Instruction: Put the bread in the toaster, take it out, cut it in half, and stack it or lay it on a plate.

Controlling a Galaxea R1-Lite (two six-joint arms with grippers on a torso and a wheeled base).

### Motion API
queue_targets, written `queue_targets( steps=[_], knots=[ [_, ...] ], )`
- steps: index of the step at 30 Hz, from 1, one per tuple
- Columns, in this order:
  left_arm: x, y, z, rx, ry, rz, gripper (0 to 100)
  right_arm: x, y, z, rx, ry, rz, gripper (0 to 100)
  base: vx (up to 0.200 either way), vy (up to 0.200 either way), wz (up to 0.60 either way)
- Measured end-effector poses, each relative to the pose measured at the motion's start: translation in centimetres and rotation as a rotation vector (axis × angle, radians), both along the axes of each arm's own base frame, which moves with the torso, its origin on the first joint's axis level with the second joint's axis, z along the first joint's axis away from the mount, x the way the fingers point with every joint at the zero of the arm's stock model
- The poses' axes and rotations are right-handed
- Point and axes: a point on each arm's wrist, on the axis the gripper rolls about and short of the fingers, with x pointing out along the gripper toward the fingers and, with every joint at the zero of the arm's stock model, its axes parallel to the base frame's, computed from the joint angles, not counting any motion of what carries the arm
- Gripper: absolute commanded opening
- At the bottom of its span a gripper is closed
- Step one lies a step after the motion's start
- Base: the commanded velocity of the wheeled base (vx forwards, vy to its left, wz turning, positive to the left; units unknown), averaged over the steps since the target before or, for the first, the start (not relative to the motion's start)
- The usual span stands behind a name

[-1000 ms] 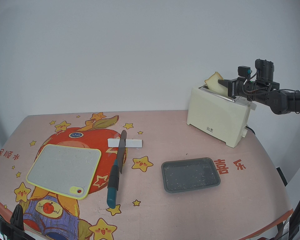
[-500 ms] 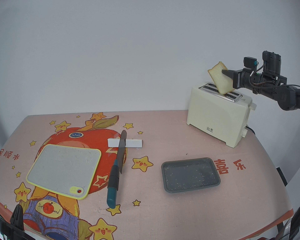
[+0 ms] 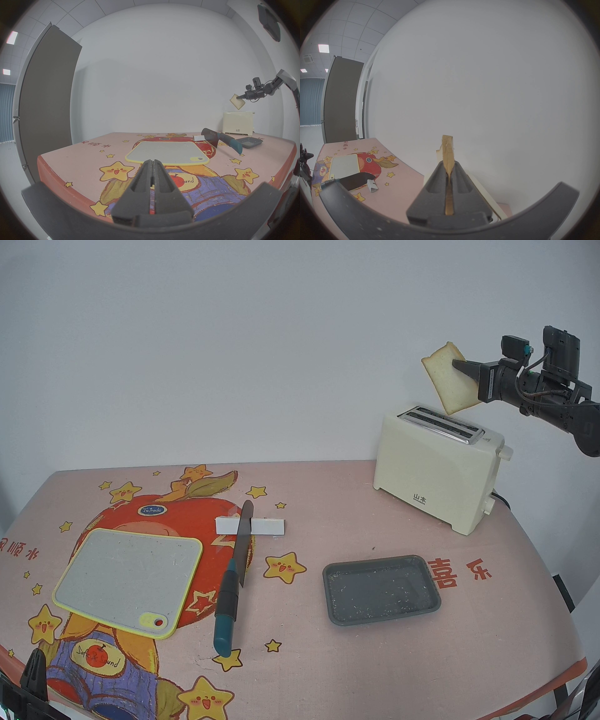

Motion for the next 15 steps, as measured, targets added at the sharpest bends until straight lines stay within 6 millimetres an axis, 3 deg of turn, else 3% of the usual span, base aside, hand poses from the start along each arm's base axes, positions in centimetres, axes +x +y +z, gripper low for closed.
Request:
queue_targets(
  steps=[7, 15],
  knots=[
    [0.0, 0.0, 0.0, 0.000, 0.000, 0.000, 0, -1.1, 0.0, 0.5, 0.002, -0.009, 0.010, 0, 0.000, 0.000, 0.00],
    [0.0, 0.0, 0.0, 0.000, 0.000, 0.000, 0, -2.1, 0.1, -0.7, -0.004, 0.027, 0.017, 0, 0.000, 0.000, 0.00]
  ],
)
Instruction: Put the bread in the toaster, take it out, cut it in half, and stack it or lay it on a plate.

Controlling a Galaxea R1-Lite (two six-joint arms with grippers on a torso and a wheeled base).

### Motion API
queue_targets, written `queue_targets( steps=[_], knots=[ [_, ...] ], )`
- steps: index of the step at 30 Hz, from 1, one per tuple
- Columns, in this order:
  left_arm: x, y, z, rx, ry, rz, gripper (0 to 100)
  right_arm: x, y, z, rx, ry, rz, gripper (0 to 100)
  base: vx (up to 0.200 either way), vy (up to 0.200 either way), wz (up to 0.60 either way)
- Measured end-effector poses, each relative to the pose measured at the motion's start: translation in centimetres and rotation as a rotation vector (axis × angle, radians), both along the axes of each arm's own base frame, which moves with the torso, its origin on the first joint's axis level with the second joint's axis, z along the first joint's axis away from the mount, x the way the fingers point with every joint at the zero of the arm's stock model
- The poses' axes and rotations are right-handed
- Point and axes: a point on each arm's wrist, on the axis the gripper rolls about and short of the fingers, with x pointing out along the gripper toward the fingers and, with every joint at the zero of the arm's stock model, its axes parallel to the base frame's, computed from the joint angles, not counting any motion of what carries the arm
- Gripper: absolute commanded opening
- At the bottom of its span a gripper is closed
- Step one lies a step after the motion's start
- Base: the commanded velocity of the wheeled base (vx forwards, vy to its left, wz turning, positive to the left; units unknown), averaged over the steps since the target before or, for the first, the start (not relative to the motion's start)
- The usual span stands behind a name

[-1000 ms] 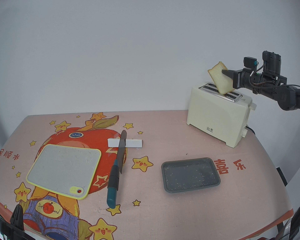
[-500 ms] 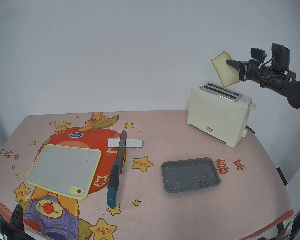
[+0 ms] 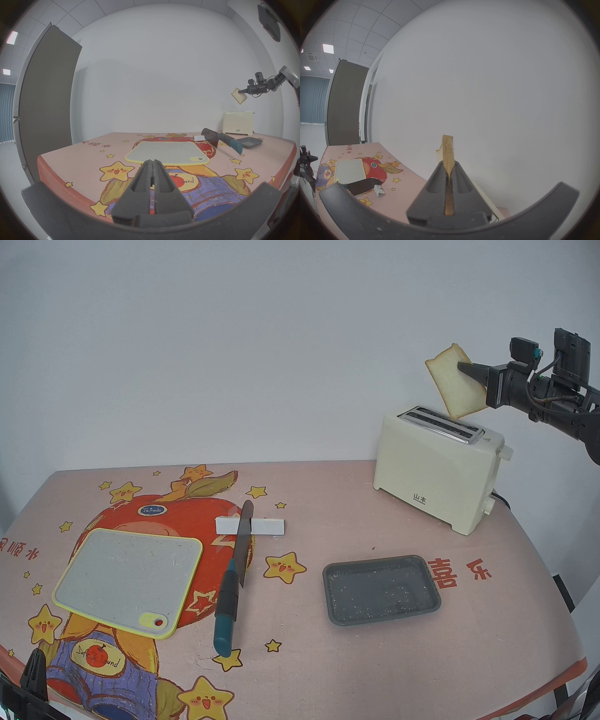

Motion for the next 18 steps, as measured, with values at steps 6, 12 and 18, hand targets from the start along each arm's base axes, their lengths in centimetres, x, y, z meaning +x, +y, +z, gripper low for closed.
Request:
queue_targets(
  steps=[6, 12, 18],
  knots=[
    [0.0, 0.0, 0.0, 0.000, 0.000, 0.000, 0, -1.5, 1.1, -1.5, -0.011, 0.054, 0.039, 0, 0.000, 0.000, 0.00],
    [0.0, 0.0, 0.0, 0.000, 0.000, 0.000, 0, -3.2, 2.2, -3.3, -0.027, 0.116, 0.083, 0, 0.000, 0.000, 0.00],
    [0.0, 0.0, 0.0, 0.000, 0.000, 0.000, 0, -4.3, 2.8, -5.2, -0.034, 0.136, 0.111, 0, 0.000, 0.000, 0.00]
  ],
)
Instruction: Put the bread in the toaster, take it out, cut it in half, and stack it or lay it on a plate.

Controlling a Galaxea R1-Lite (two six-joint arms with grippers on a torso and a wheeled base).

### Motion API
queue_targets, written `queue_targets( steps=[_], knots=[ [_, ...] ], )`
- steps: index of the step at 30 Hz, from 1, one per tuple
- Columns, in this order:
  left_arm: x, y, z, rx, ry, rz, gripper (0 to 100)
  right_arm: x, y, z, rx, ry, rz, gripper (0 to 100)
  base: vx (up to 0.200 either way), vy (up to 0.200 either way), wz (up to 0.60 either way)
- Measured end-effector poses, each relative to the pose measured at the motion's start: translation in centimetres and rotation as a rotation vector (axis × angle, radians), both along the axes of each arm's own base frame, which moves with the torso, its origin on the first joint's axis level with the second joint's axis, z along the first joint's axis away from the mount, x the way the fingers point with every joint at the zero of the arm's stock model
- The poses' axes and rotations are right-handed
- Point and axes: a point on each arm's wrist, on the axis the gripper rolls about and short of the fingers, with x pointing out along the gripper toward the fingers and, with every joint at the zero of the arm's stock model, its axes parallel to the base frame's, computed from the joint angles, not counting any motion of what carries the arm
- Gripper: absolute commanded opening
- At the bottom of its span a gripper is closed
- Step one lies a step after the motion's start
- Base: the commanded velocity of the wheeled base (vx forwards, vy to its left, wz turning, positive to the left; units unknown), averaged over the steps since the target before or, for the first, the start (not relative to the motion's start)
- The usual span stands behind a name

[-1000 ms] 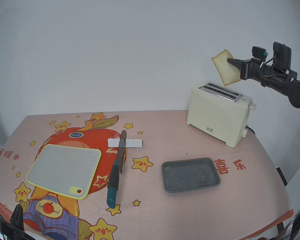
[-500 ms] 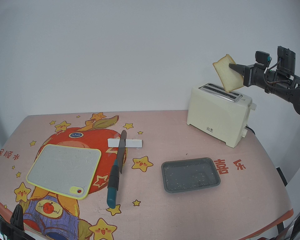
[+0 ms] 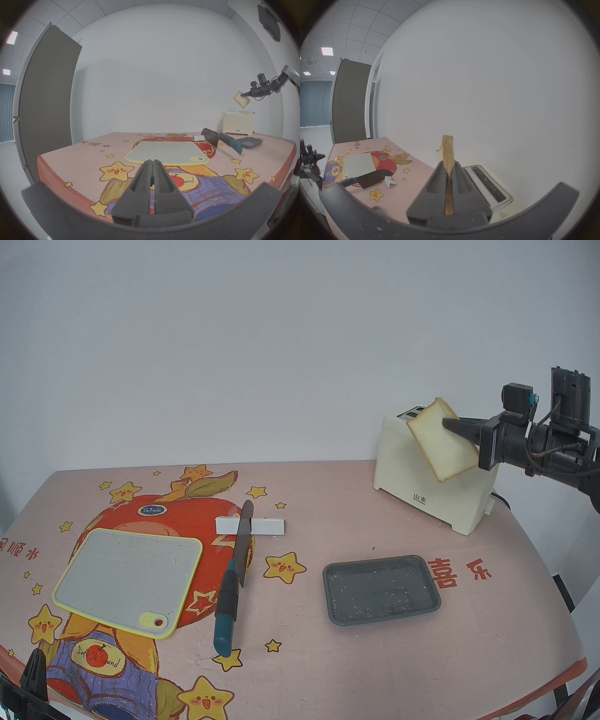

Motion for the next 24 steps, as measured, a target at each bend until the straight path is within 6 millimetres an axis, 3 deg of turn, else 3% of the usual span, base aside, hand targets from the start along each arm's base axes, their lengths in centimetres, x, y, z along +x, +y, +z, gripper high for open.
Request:
queue_targets(
  steps=[12, 24],
  knots=[
    [0.0, 0.0, 0.0, 0.000, 0.000, 0.000, 0, -2.3, 0.3, -3.7, 0.045, 0.020, 0.026, 0, 0.000, 0.000, 0.00],
    [0.0, 0.0, 0.0, 0.000, 0.000, 0.000, 0, -5.7, 0.7, -5.6, 0.155, -0.021, 0.080, 0, 0.000, 0.000, 0.00]
  ],
)
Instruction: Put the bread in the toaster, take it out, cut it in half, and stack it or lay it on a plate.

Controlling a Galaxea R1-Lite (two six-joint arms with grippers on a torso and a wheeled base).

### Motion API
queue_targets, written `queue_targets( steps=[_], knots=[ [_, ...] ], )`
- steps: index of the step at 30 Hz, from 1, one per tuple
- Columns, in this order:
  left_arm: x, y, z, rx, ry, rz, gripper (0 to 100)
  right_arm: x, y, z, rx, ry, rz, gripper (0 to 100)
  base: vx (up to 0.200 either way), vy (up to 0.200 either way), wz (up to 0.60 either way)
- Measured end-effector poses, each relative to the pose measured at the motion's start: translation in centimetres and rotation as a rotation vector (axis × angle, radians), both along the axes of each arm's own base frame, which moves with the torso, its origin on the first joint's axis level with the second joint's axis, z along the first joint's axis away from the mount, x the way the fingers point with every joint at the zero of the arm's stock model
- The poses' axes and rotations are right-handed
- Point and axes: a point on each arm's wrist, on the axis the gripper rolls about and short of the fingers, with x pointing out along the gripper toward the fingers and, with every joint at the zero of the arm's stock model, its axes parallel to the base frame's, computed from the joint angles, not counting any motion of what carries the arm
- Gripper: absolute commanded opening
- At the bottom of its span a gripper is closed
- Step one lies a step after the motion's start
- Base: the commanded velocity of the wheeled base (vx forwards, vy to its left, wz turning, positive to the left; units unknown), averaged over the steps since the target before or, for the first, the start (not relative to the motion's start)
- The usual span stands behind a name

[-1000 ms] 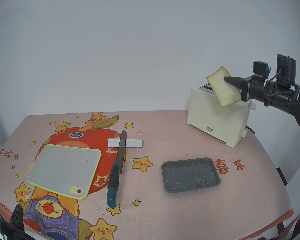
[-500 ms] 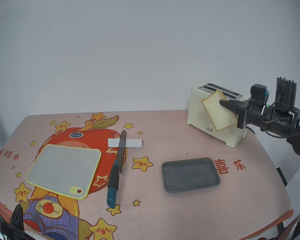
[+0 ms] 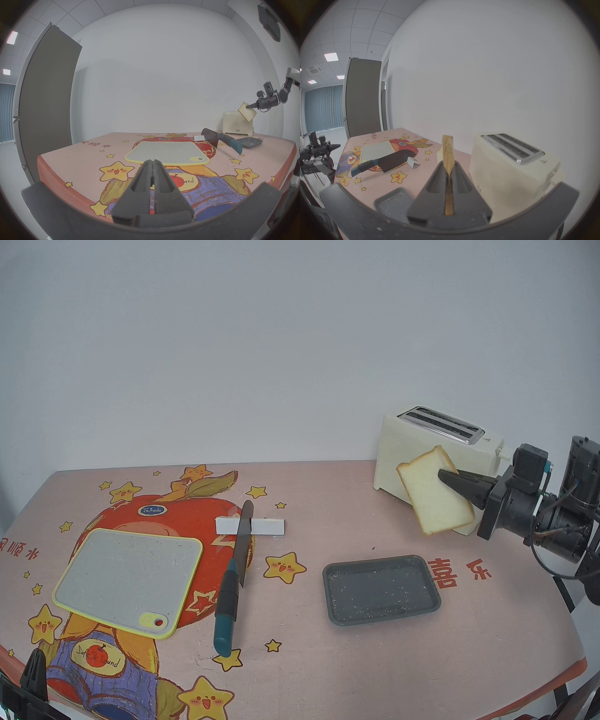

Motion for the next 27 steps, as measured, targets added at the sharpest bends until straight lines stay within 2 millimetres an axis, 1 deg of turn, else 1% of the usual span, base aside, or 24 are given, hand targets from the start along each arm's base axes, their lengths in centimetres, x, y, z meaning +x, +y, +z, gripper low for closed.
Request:
queue_targets(
  steps=[5, 6, 8, 16, 27],
  knots=[
    [0.0, 0.0, 0.0, 0.000, 0.000, 0.000, 0, -1.4, -0.1, -0.8, 0.033, -0.057, 0.018, 0, 0.000, 0.000, 0.00],
    [0.0, 0.0, 0.0, 0.000, 0.000, 0.000, 0, -2.2, 0.0, -1.1, 0.046, -0.057, 0.034, 0, 0.000, 0.000, 0.00],
    [0.0, 0.0, 0.0, 0.000, 0.000, 0.000, 0, -2.9, 0.1, -1.3, 0.052, -0.056, 0.051, 0, 0.000, 0.000, 0.00],
    [0.0, 0.0, 0.0, 0.001, 0.000, 0.000, 0, -5.1, 0.5, -0.6, 0.075, -0.083, 0.111, 0, 0.000, 0.000, 0.00],
    [0.0, 0.0, 0.0, -0.002, 0.000, 0.004, 0, -6.1, 0.6, -0.1, 0.088, -0.106, 0.141, 0, 0.000, 0.000, 0.00]
  ],
)
